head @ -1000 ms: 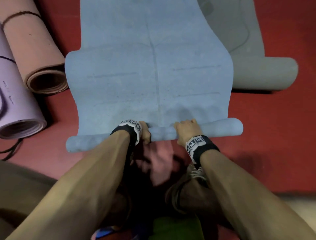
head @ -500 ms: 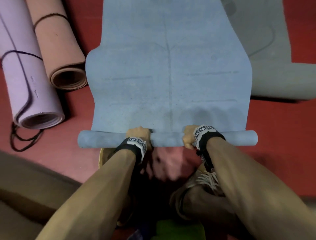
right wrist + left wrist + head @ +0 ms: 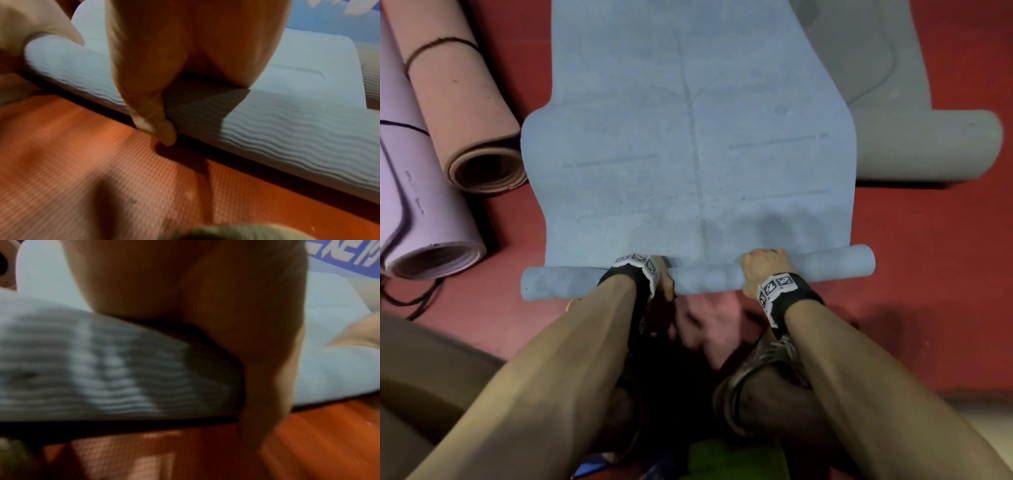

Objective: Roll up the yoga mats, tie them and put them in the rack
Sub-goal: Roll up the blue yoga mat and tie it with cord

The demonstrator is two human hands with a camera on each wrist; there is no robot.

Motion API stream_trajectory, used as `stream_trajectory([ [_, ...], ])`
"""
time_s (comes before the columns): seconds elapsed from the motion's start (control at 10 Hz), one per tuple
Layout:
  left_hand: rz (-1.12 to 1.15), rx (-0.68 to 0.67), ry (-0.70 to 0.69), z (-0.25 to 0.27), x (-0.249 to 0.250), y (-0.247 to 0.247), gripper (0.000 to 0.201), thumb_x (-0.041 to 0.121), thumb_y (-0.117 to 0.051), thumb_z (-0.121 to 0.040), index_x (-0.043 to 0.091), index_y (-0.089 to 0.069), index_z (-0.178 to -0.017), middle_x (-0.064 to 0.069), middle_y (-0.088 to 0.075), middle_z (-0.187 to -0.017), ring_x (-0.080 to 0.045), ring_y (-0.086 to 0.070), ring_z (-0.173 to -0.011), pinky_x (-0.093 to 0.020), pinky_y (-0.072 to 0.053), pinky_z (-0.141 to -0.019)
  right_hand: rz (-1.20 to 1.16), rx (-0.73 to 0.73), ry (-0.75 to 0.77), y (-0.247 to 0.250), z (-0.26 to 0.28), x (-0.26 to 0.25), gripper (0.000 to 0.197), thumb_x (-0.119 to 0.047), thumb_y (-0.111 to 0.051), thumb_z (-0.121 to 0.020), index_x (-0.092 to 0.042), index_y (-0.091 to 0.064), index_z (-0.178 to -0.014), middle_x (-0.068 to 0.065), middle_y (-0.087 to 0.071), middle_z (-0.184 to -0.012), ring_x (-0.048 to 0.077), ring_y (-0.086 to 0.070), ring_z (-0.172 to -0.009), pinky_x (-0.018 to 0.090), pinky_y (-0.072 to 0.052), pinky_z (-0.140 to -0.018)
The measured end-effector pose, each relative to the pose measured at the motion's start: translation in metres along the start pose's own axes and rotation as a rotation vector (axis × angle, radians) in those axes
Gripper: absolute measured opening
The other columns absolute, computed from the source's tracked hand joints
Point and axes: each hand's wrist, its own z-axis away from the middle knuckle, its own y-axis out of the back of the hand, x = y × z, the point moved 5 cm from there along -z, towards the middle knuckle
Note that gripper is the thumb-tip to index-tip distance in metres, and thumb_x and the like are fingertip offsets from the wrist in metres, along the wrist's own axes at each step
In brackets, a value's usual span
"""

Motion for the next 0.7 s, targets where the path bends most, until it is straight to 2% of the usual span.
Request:
stream_trajectory([
  [0.1, -0.013, 0.117, -0.005, 0.010, -0.005, 0.002, 0.046, 0.032, -0.076, -0.078, 0.015, -0.064, -0.119, -0.005, -0.066, -0.118, -0.026, -0.064, -0.108, -0.030, -0.050, -0.082, -0.034, -0.046, 0.022, 0.006, -0.002, -0.002, 0.031, -0.021, -0.061, -0.082, -0.019, -0.063, -0.112, 0.003, -0.068, -0.115, 0.026, -0.064, -0.109, 0.034, -0.043, -0.096],
  [0.2, -0.175, 0.366, -0.013, 0.026, -0.006, -0.011, 0.051, 0.034, -0.067, -0.080, 0.016, -0.052, -0.125, -0.006, -0.059, -0.125, -0.025, -0.056, -0.116, -0.036, -0.043, -0.094, -0.096, -0.096, 0.023, 0.019, -0.006, -0.001, 0.033, -0.023, -0.062, -0.081, -0.014, -0.064, -0.113, 0.009, -0.067, -0.115, 0.032, -0.064, -0.105, 0.034, -0.051, -0.088],
  [0.3, -0.262, 0.497, 0.010, 0.032, -0.005, -0.016, 0.042, 0.022, -0.058, -0.088, 0.012, -0.047, -0.127, -0.007, -0.056, -0.128, -0.027, -0.050, -0.120, -0.038, -0.036, -0.099, -0.126, -0.167, 0.021, 0.023, -0.010, 0.002, 0.037, -0.023, -0.061, -0.079, -0.016, -0.064, -0.115, 0.010, -0.066, -0.116, 0.033, -0.064, -0.104, 0.033, -0.052, -0.083],
  [0.4, -0.294, 0.506, -0.049, 0.035, -0.002, -0.013, 0.036, 0.021, -0.055, -0.090, 0.017, -0.055, -0.125, -0.004, -0.063, -0.125, -0.024, -0.057, -0.117, -0.034, -0.039, -0.098, -0.129, -0.185, 0.040, 0.016, -0.012, 0.002, 0.037, -0.025, -0.060, -0.080, -0.021, -0.063, -0.117, 0.008, -0.066, -0.118, 0.032, -0.064, -0.105, 0.033, -0.053, -0.085],
  [0.5, -0.238, 0.411, -0.035, 0.029, -0.001, -0.008, 0.027, 0.025, -0.060, -0.085, 0.020, -0.064, -0.111, -0.001, -0.067, -0.119, -0.022, -0.064, -0.111, -0.031, -0.047, -0.091, -0.086, -0.138, 0.025, 0.005, -0.005, 0.002, 0.042, -0.027, -0.065, -0.080, -0.020, -0.058, -0.121, 0.006, -0.063, -0.124, 0.030, -0.061, -0.112, 0.037, -0.050, -0.095],
  [0.6, -0.186, 0.302, -0.018, 0.020, -0.002, 0.009, 0.017, 0.024, -0.064, -0.087, 0.016, -0.066, -0.101, -0.006, -0.067, -0.118, -0.024, -0.065, -0.108, -0.031, -0.051, -0.085, -0.007, 0.026, -0.065, -0.008, 0.009, -0.001, 0.065, -0.021, -0.075, -0.076, -0.010, -0.042, -0.131, 0.012, -0.049, -0.133, 0.033, -0.047, -0.124, 0.043, -0.039, -0.101],
  [0.7, -0.161, 0.203, -0.054, 0.013, -0.004, 0.013, 0.030, 0.024, -0.065, -0.090, 0.010, -0.065, -0.117, -0.009, -0.065, -0.122, -0.026, -0.062, -0.113, -0.031, -0.049, -0.086, 0.049, 0.143, -0.101, -0.006, 0.013, -0.004, 0.065, -0.020, -0.075, -0.075, -0.008, -0.041, -0.129, 0.015, -0.049, -0.130, 0.035, -0.046, -0.121, 0.044, -0.037, -0.099],
])
